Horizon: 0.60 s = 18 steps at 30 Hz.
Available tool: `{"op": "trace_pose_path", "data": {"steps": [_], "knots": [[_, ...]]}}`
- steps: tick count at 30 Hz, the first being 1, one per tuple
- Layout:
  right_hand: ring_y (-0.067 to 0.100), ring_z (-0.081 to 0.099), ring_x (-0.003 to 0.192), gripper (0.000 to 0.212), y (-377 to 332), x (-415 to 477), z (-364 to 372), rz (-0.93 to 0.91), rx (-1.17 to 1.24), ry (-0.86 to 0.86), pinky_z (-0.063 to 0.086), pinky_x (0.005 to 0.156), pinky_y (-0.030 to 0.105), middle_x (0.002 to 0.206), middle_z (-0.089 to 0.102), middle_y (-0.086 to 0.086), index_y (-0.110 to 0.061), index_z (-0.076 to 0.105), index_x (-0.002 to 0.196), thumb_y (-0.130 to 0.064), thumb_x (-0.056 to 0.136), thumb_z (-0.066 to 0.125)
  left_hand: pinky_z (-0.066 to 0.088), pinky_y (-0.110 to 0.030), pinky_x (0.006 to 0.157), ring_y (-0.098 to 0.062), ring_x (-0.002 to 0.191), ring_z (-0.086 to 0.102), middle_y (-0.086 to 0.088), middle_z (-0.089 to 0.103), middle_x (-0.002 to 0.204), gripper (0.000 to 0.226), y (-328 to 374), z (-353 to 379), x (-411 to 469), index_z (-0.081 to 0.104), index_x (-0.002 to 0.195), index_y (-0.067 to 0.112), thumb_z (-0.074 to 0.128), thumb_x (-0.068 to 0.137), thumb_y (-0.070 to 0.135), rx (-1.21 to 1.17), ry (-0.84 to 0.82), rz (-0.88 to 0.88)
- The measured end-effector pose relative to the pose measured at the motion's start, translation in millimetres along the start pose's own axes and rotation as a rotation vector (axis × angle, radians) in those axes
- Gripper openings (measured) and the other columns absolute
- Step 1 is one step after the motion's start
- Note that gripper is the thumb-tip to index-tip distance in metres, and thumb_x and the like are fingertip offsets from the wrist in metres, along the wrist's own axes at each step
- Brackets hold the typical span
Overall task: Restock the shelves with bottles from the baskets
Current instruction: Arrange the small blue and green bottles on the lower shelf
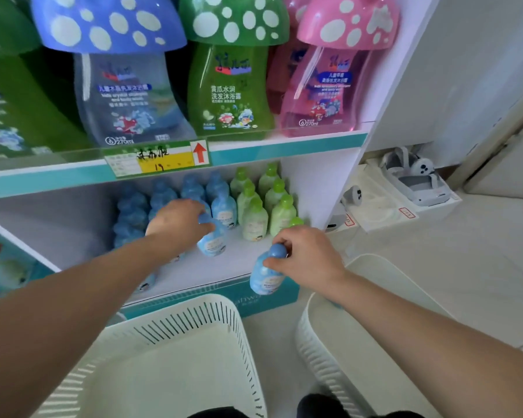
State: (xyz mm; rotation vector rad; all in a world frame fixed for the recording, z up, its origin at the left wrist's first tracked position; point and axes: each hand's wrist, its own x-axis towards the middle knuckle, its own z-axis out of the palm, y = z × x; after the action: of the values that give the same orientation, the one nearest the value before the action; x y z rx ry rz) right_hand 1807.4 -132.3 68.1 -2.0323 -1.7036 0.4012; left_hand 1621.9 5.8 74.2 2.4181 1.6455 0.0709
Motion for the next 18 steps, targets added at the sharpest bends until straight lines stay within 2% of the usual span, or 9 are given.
{"op": "trace_pose_path", "data": {"steps": [3,7,10,18], "knots": [[0.015,0.055,0.076,0.019,1,6,8,-0.004,-0.003,-0.006,0.044,0.067,0.028,0.079,0.064,-0.003,-0.019,0.068,0.079,-0.033,0.068,0.077,0.044,-0.03,0.065,-0.022,0.078,0.052,-0.004,0.055,0.088,0.021,-15,8,20,0.06,0.094,0.015,0.049,0.089,0.033,0.073,-0.022,0.002],[0.016,0.057,0.075,0.019,4,9,13,0.016,0.006,-0.026,0.047,0.068,0.033,0.078,0.064,-0.004,-0.021,0.067,0.079,-0.034,0.068,0.077,0.05,-0.034,0.073,-0.022,0.087,0.055,-0.005,0.059,0.099,0.022,-27,19,35,0.055,0.091,0.017,0.056,0.087,0.038,0.15,-0.04,0.026],[0.016,0.058,0.076,0.019,5,10,16,0.029,0.009,-0.04,0.049,0.069,0.033,0.08,0.064,-0.004,-0.021,0.068,0.08,-0.034,0.068,0.076,0.051,-0.035,0.08,-0.024,0.097,0.058,-0.006,0.06,0.105,0.031,-31,25,41,0.058,0.103,0.017,0.057,0.088,0.044,0.205,-0.067,0.027],[0.016,0.057,0.08,0.022,5,10,21,0.026,0.016,-0.048,0.047,0.073,0.031,0.084,0.066,-0.004,-0.02,0.069,0.085,-0.033,0.069,0.077,0.052,-0.035,0.076,-0.022,0.085,0.058,-0.004,0.06,0.091,0.031,-29,30,52,0.06,0.098,0.017,0.056,0.088,0.045,0.261,-0.124,0.026]]}}
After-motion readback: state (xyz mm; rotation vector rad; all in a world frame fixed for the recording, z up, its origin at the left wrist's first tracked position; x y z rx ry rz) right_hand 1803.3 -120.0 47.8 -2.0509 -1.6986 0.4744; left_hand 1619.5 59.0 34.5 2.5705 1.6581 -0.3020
